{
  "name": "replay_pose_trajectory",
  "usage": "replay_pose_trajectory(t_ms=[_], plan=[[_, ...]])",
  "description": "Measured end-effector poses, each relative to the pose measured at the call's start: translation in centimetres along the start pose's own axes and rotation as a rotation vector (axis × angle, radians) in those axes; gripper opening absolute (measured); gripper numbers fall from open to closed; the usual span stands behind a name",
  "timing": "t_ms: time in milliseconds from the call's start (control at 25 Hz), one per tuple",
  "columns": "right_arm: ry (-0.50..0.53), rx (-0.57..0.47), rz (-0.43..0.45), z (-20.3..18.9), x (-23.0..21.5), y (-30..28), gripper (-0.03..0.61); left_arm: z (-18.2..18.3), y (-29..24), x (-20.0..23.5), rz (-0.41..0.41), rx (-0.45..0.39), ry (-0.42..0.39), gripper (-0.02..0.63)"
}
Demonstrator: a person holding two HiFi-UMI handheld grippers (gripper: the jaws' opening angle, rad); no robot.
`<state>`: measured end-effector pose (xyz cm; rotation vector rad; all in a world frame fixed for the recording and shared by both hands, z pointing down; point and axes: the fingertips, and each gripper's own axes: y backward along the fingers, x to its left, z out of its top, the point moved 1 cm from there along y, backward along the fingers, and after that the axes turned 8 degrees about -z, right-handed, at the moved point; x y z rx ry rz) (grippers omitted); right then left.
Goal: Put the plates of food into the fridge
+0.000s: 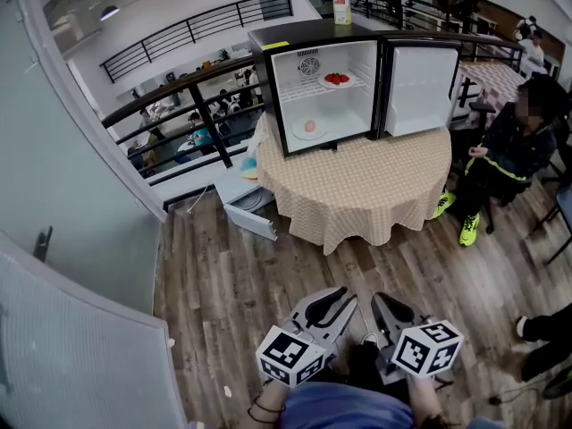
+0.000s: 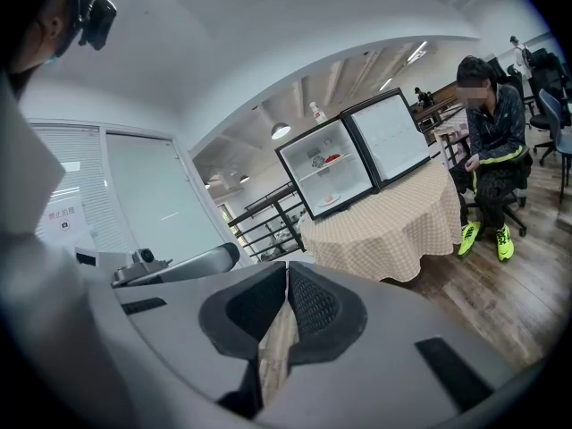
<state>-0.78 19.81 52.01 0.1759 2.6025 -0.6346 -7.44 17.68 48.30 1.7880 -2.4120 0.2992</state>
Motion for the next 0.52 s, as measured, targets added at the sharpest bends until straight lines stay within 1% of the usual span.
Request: replay_pose_trajectory(t_ms=[120, 520], plan=[[-0.005, 0.002, -0.008, -0.3, 0.3, 0.0, 0.025, -0.4, 0.4, 0.0, -0.002, 0.005, -0.001, 0.092], [0.012, -0.004, 0.011, -1.0, 0.4, -0.9, 0.023, -0.4, 1.0, 0.7, 0.010, 0.004, -0.003, 0.092]])
